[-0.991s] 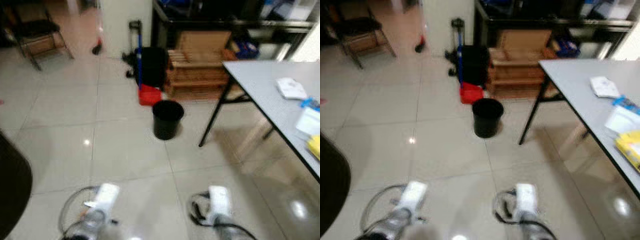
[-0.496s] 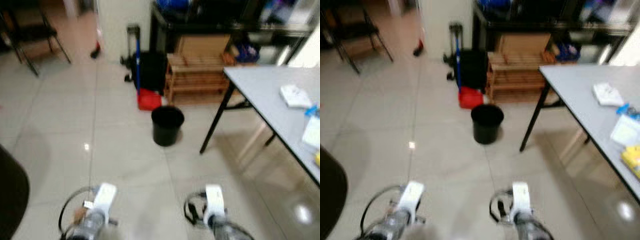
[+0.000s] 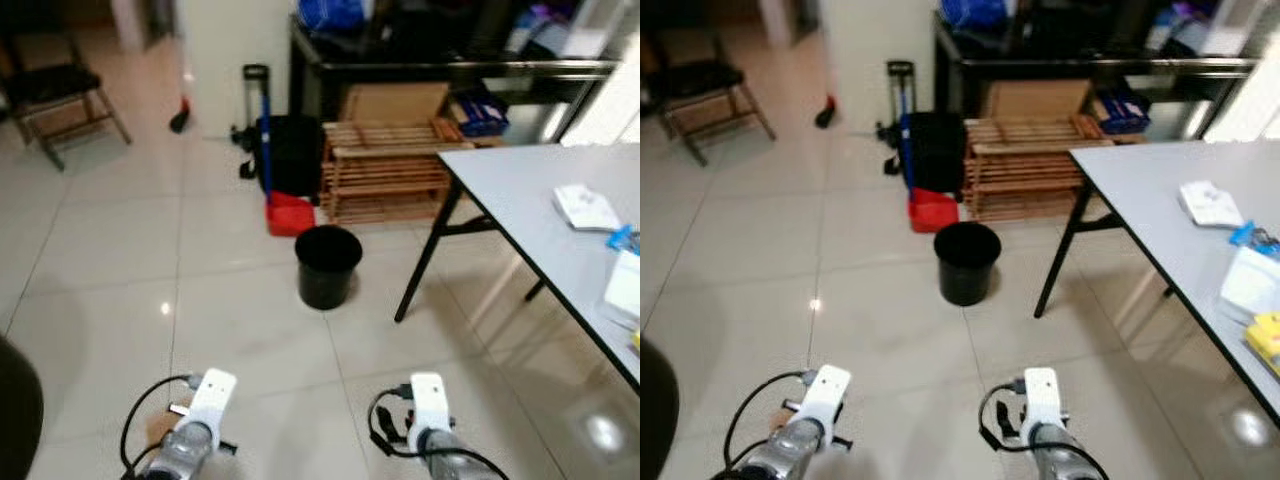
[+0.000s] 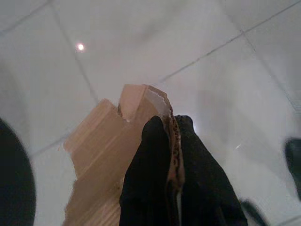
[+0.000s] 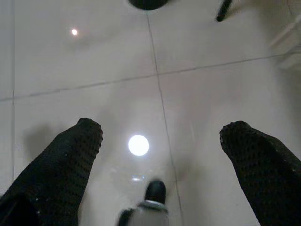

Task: Picking trash to rubbish bin

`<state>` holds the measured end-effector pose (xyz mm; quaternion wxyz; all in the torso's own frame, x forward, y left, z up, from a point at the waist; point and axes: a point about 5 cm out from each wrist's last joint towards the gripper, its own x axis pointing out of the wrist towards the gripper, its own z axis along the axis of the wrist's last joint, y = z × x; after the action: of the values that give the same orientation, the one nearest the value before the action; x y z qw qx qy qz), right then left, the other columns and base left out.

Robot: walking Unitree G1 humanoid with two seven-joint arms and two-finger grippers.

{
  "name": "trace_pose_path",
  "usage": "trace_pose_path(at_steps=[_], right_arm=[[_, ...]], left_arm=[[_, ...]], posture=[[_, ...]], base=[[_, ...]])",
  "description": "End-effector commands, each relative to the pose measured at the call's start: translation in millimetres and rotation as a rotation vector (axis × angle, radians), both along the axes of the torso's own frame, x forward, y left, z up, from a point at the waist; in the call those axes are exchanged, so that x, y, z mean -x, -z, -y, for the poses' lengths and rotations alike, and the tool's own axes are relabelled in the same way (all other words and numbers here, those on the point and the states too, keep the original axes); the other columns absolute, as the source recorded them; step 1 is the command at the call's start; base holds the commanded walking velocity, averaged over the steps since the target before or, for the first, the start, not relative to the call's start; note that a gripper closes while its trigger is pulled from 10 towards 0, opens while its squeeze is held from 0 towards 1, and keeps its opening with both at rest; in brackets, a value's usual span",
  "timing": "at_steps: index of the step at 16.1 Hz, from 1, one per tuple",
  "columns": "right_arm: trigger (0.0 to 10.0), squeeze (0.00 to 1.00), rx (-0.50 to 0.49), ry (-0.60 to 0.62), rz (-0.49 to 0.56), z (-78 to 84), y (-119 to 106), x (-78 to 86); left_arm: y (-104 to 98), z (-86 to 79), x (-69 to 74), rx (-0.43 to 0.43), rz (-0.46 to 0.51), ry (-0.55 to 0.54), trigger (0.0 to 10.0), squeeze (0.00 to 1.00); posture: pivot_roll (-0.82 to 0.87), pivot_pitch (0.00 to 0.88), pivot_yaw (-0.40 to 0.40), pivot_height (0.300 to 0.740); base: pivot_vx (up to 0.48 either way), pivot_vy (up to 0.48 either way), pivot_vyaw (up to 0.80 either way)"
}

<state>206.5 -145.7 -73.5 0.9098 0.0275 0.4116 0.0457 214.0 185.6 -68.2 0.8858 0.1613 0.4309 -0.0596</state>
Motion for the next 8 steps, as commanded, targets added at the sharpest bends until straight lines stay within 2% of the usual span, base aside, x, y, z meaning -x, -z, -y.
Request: trace_pose_path(at_steps=[1,8], right_arm=[[10.0,0.00,0.025,0.014,0.008,11.2,-1.3,-1.6],[10.0,0.00,0.034,0.000,0.007,13.6,-2.6,-3.8]], left_arm=[[-1.4,12.4,-4.9,0.022,0.004,0.018,10.0,0.00],[-1.4,15.2,-5.5,0.038,0.002,0.002,10.0,0.00]], posture=[[-0.01,0.002,-0.051,0.740],[-0.01,0.016,-0.061,0.740]], base=[[0.480,0.000,0.00],[0.480,0.000,0.00]])
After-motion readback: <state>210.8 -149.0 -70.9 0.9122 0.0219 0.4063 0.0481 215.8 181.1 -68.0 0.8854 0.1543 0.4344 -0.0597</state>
